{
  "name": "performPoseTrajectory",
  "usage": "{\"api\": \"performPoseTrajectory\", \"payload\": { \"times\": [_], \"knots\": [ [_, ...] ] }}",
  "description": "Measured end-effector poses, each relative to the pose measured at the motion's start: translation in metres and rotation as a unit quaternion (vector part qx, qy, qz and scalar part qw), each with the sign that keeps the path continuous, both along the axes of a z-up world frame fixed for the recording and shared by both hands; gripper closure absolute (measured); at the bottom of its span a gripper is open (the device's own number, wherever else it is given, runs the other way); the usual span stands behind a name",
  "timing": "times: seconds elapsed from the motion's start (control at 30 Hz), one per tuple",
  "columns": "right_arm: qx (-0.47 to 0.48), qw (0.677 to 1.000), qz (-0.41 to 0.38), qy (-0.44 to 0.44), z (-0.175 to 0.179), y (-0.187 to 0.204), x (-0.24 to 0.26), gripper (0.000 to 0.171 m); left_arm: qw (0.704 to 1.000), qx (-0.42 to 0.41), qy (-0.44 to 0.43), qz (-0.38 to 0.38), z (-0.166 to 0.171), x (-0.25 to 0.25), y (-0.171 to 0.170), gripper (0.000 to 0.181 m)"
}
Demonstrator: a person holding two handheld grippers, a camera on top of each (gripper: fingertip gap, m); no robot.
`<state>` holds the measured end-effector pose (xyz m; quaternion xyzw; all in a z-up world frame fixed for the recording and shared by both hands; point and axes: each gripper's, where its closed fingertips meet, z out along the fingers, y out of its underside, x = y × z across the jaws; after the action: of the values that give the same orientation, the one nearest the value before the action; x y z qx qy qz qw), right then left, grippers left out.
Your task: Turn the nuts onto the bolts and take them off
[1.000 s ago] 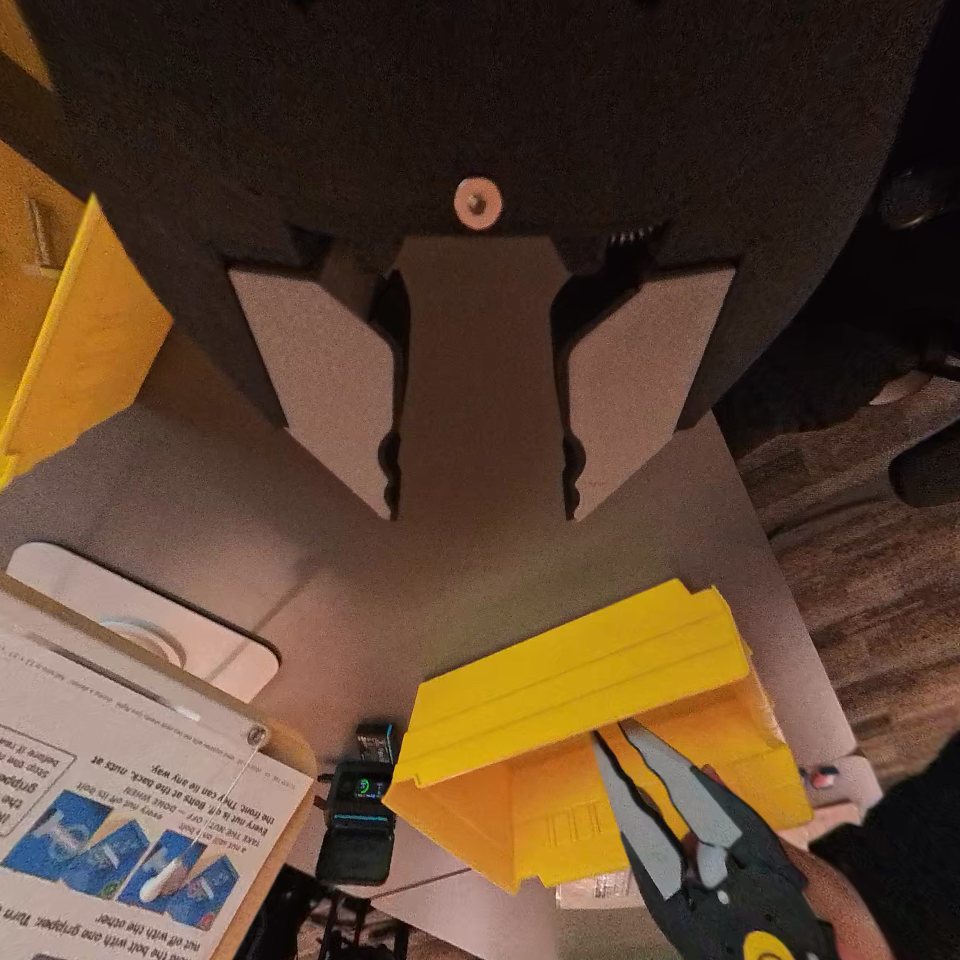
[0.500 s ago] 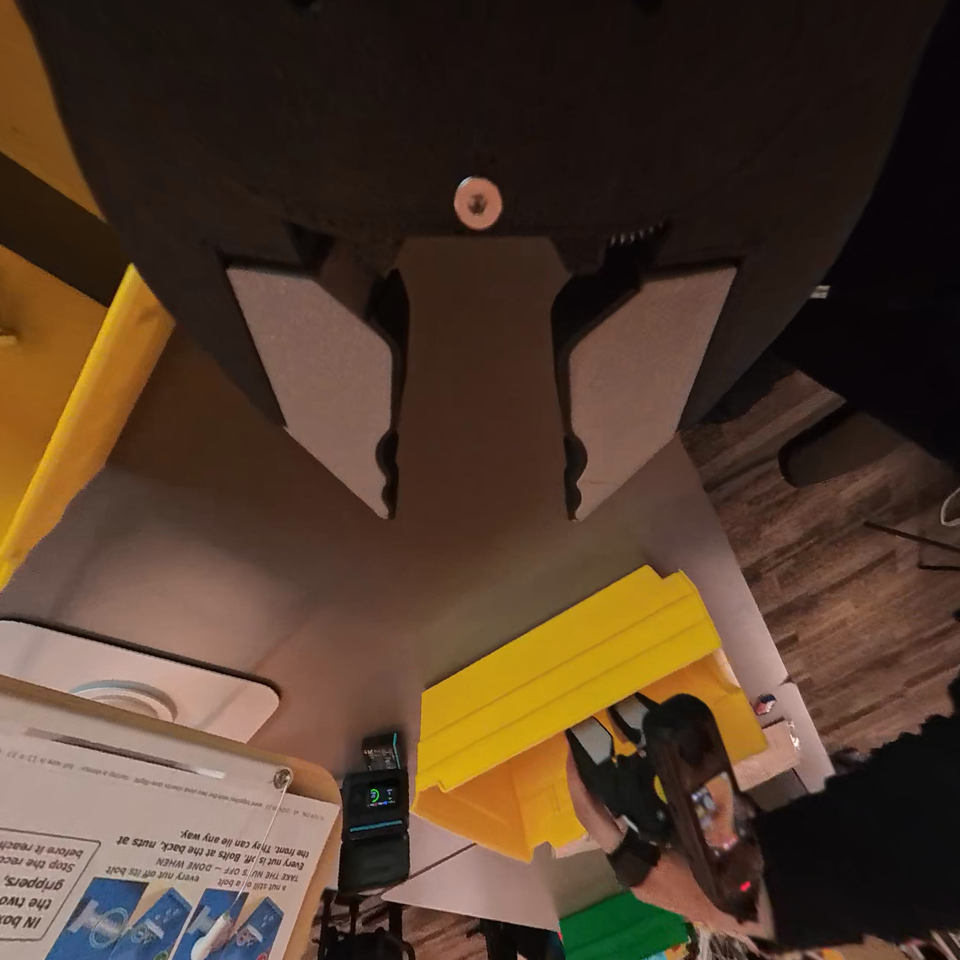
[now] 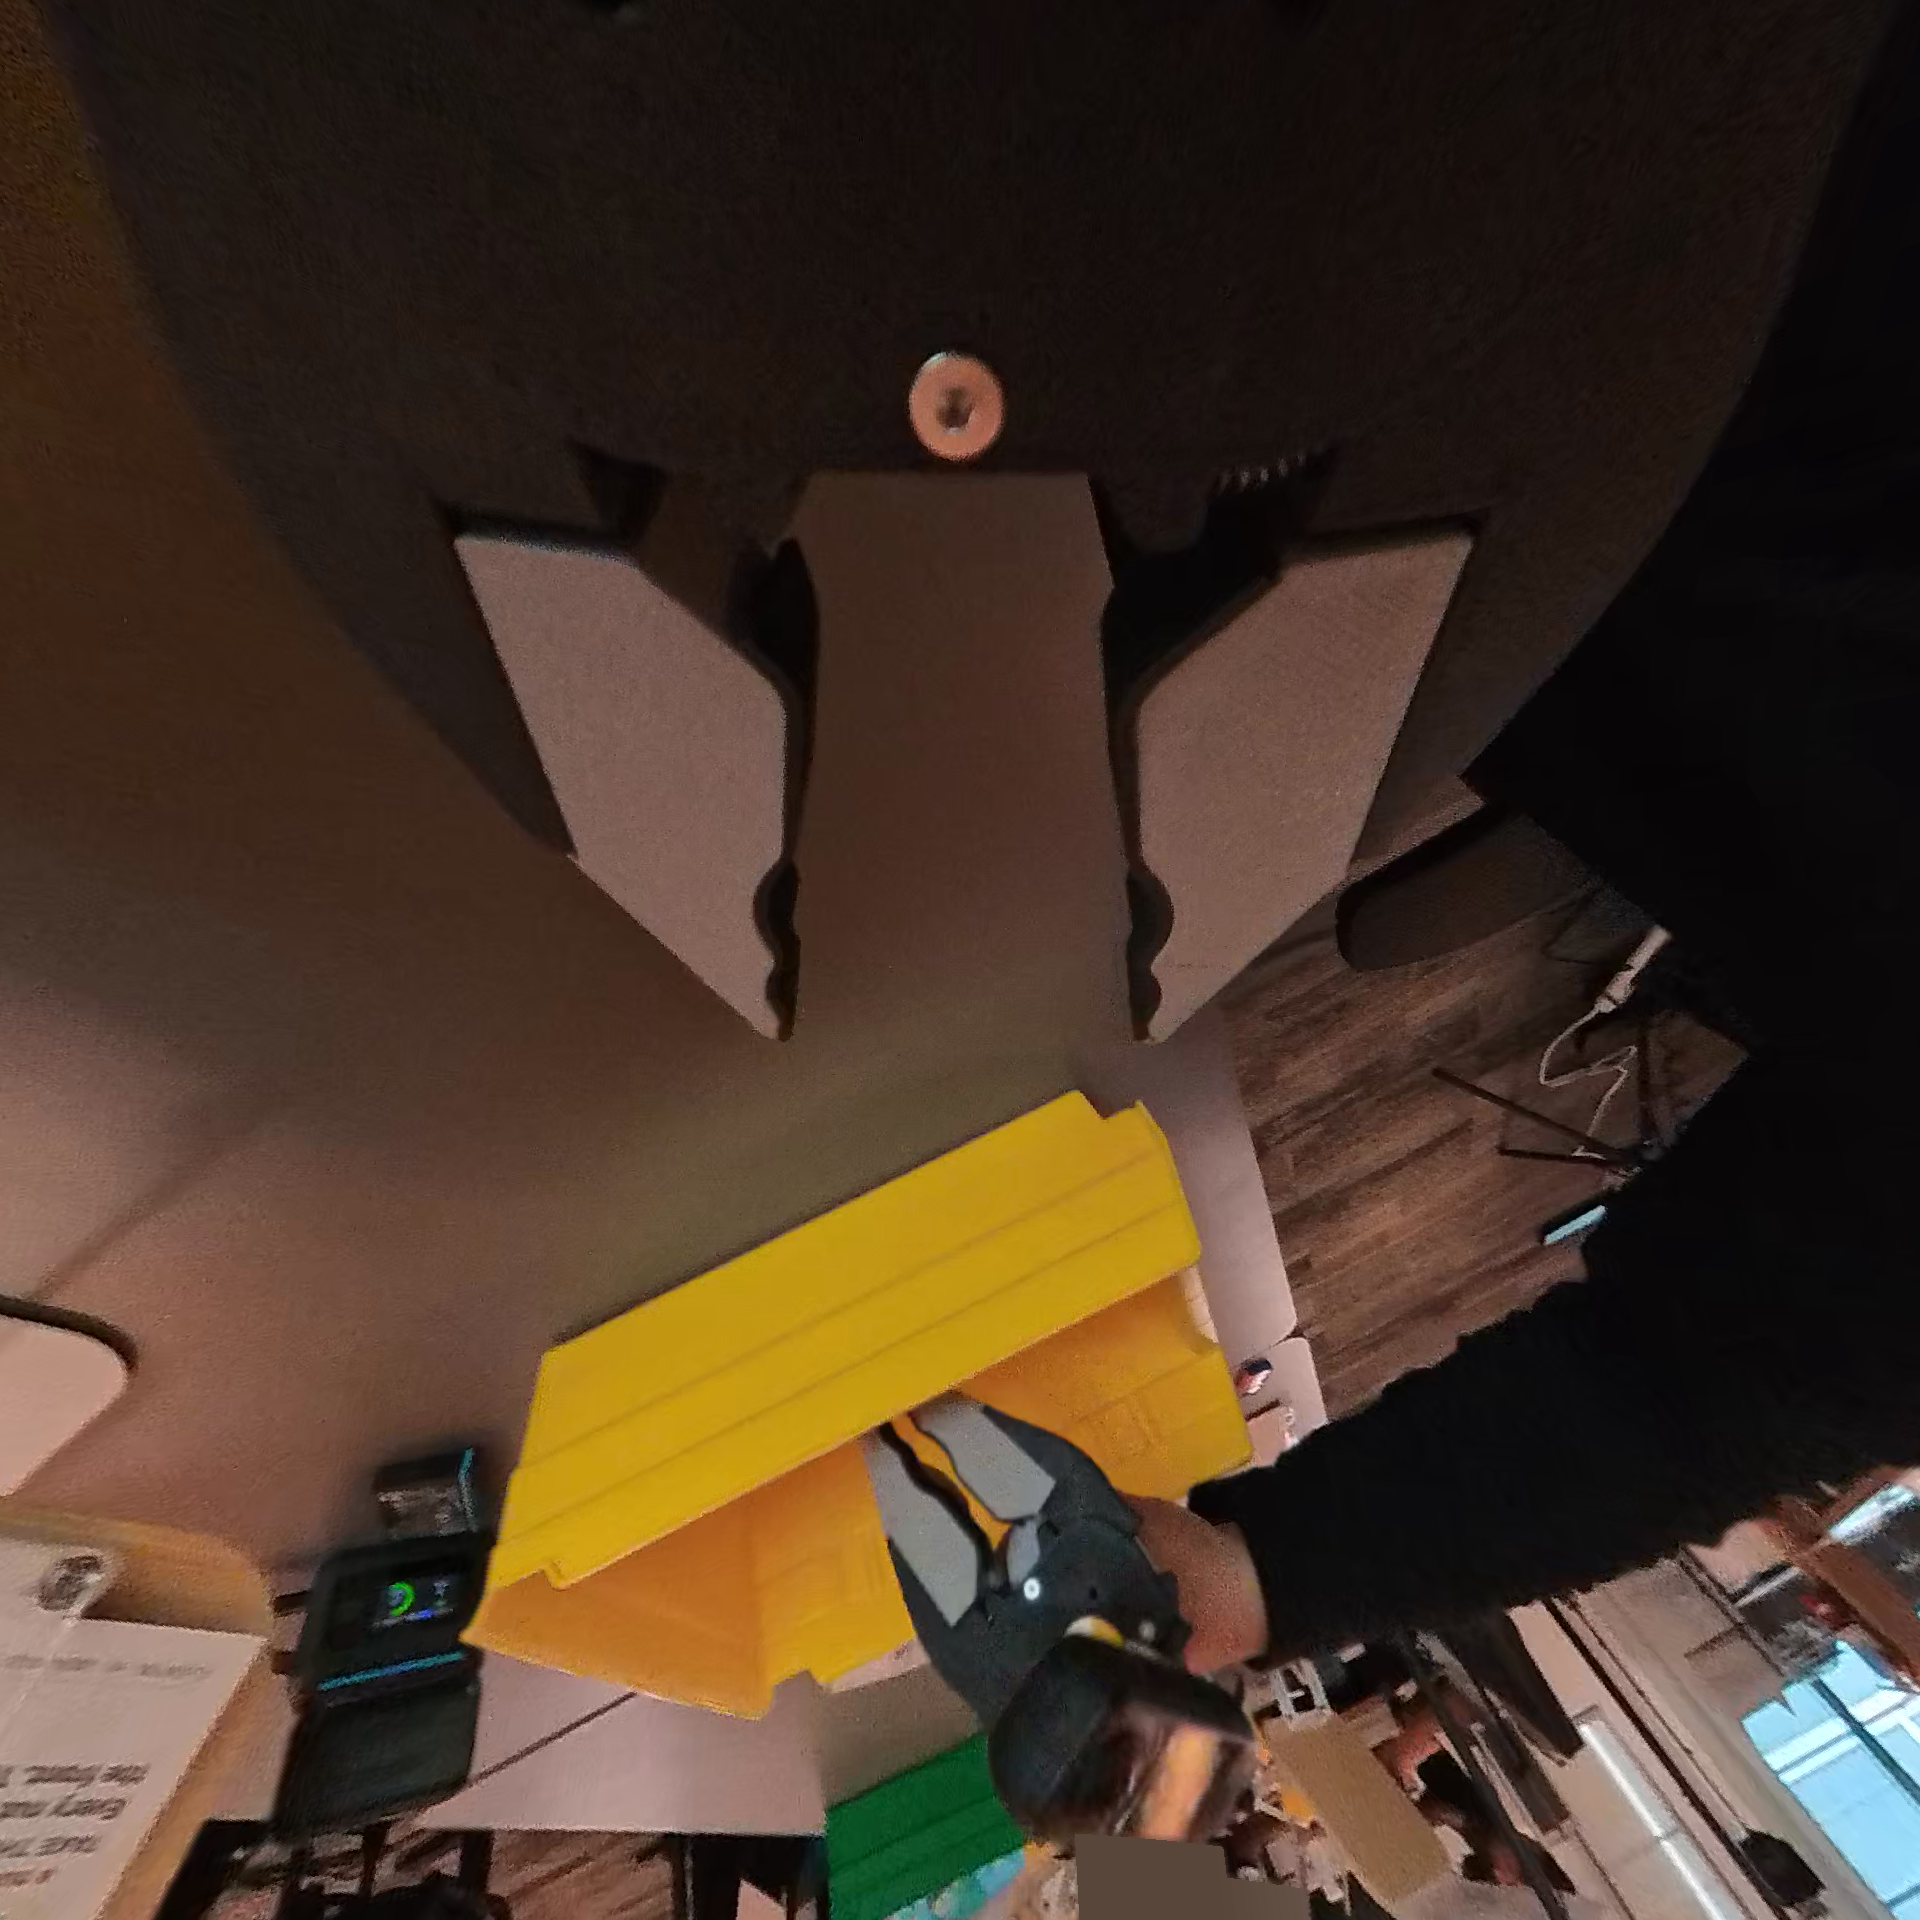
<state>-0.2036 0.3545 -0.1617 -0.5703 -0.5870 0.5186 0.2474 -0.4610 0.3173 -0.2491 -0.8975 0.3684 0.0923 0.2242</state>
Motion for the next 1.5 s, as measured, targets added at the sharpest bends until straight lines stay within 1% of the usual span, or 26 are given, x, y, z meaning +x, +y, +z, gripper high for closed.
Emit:
{"api": "performPoseTrajectory", "payload": {
  "times": [0.03, 0.07, 0.13, 0.2, 0.27, 0.33, 0.43, 0.5, 0.57, 0.63, 0.7, 0.77, 0.83, 0.87, 0.97, 1.03, 1.07, 1.1, 1.13, 1.17, 1.3, 1.43, 1.5],
  "knots": [
    [0.002, 1.000, 0.009, 0.011, 0.001, -0.007, -0.006, 0.110, 0.998, 0.011, -0.055, 0.030, 0.011, 0.005, -0.002, 0.177],
    [0.009, 1.000, 0.016, 0.020, 0.002, -0.013, -0.014, 0.110, 0.993, 0.037, -0.089, 0.062, 0.024, 0.007, 0.002, 0.177],
    [0.033, 0.999, 0.028, 0.024, 0.001, -0.024, -0.034, 0.110, 0.984, 0.062, -0.129, 0.109, 0.038, 0.014, 0.004, 0.177],
    [0.071, 0.997, 0.018, 0.018, -0.003, -0.028, -0.052, 0.111, 0.975, 0.093, -0.157, 0.129, 0.055, 0.027, 0.005, 0.177],
    [0.113, 0.992, 0.003, 0.056, 0.012, -0.034, -0.063, 0.113, 0.952, 0.127, -0.234, 0.150, 0.081, 0.055, 0.006, 0.177],
    [0.152, 0.984, 0.005, 0.090, 0.029, -0.047, -0.065, 0.119, 0.929, 0.137, -0.311, 0.148, 0.102, 0.098, 0.004, 0.177],
    [0.233, 0.967, -0.010, 0.103, 0.040, -0.054, -0.059, 0.126, 0.915, 0.130, -0.364, 0.115, 0.115, 0.159, 0.001, 0.177],
    [0.298, 0.947, -0.034, 0.115, 0.045, -0.050, -0.049, 0.134, 0.902, 0.116, -0.404, 0.097, 0.118, 0.193, 0.000, 0.177],
    [0.339, 0.933, -0.044, 0.112, 0.044, -0.047, -0.037, 0.142, 0.895, 0.101, -0.427, 0.080, 0.118, 0.218, 0.000, 0.177],
    [0.365, 0.923, -0.048, 0.116, 0.043, -0.046, -0.024, 0.154, 0.894, 0.095, -0.433, 0.068, 0.113, 0.237, 0.002, 0.177],
    [0.372, 0.920, -0.047, 0.114, 0.041, -0.043, -0.010, 0.156, 0.890, 0.090, -0.444, 0.055, 0.110, 0.252, 0.006, 0.177],
    [0.342, 0.935, -0.043, 0.081, 0.033, -0.034, 0.002, 0.156, 0.901, 0.106, -0.420, 0.027, 0.104, 0.262, 0.012, 0.176],
    [0.271, 0.960, -0.047, 0.051, 0.028, -0.018, 0.012, 0.156, 0.914, 0.148, -0.377, 0.000, 0.100, 0.268, 0.023, 0.174],
    [0.231, 0.970, -0.057, 0.038, 0.027, -0.006, 0.017, 0.156, 0.920, 0.172, -0.353, -0.012, 0.099, 0.273, 0.030, 0.167],
    [0.094, 0.994, -0.056, -0.001, 0.023, 0.020, 0.034, 0.156, 0.919, 0.225, -0.322, -0.041, 0.100, 0.296, 0.052, 0.156],
    [0.021, 0.998, -0.054, -0.008, 0.022, 0.032, 0.045, 0.156, 0.917, 0.248, -0.309, -0.052, 0.098, 0.313, 0.070, 0.152],
    [-0.002, 0.998, -0.057, -0.010, 0.021, 0.038, 0.050, 0.156, 0.916, 0.257, -0.303, -0.058, 0.097, 0.320, 0.078, 0.154],
    [-0.018, 0.998, -0.062, -0.012, 0.020, 0.044, 0.055, 0.156, 0.915, 0.263, -0.300, -0.067, 0.095, 0.328, 0.085, 0.157],
    [-0.030, 0.997, -0.067, -0.014, 0.018, 0.048, 0.061, 0.156, 0.914, 0.269, -0.294, -0.070, 0.093, 0.334, 0.092, 0.168],
    [-0.036, 0.997, -0.072, -0.019, 0.016, 0.052, 0.066, 0.156, 0.914, 0.275, -0.289, -0.073, 0.091, 0.338, 0.098, 0.172],
    [-0.061, 0.993, -0.095, -0.030, 0.011, 0.071, 0.086, 0.156, 0.907, 0.272, -0.306, -0.099, 0.085, 0.359, 0.115, 0.173],
    [-0.094, 0.991, -0.094, -0.019, 0.016, 0.081, 0.098, 0.157, 0.892, 0.251, -0.357, -0.122, 0.088, 0.377, 0.125, 0.173],
    [-0.074, 0.992, -0.104, -0.018, 0.017, 0.087, 0.103, 0.156, 0.891, 0.235, -0.372, -0.114, 0.088, 0.381, 0.131, 0.173]
  ]
}}
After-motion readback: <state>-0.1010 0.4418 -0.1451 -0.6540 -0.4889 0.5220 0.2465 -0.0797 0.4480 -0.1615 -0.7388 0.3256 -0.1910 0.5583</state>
